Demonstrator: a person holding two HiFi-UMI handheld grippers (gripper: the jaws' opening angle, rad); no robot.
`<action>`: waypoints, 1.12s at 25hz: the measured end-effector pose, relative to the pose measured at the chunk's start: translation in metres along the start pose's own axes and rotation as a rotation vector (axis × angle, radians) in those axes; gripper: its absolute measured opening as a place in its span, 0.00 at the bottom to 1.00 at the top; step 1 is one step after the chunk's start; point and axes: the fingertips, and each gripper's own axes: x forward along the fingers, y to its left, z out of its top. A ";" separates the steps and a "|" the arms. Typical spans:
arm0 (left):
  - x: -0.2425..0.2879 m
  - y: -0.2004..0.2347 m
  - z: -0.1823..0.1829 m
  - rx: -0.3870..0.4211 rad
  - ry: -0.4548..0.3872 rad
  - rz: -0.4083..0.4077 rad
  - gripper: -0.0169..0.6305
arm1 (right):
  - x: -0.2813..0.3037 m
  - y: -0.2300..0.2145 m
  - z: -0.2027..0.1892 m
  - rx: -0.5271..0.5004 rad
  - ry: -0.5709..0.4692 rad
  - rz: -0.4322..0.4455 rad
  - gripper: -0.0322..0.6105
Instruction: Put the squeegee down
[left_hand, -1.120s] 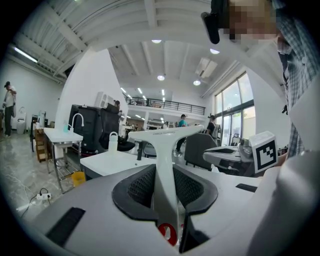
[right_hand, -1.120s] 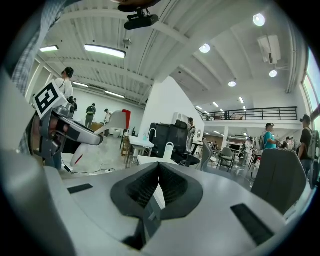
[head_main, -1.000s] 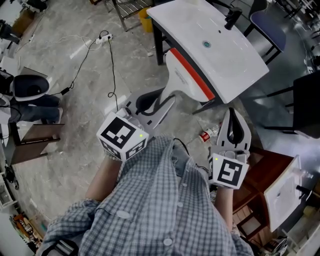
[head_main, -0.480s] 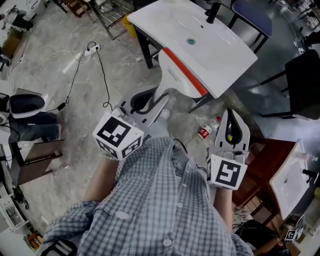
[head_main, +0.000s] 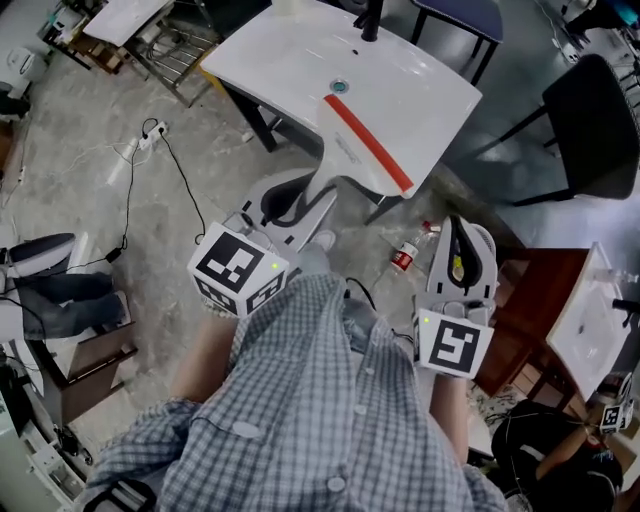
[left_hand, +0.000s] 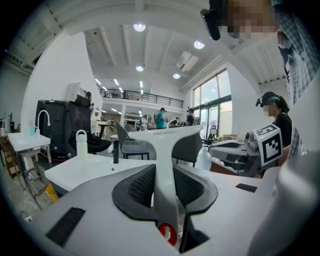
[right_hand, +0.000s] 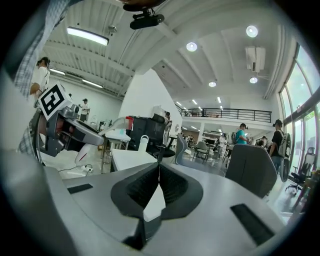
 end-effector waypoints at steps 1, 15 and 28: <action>0.006 0.002 0.001 0.005 0.006 -0.012 0.18 | 0.004 -0.003 0.000 0.003 0.002 -0.010 0.06; 0.086 0.037 0.001 0.068 0.116 -0.200 0.18 | 0.043 -0.044 -0.003 0.074 0.070 -0.200 0.06; 0.148 0.057 -0.017 0.155 0.226 -0.364 0.18 | 0.061 -0.067 -0.011 0.120 0.141 -0.355 0.06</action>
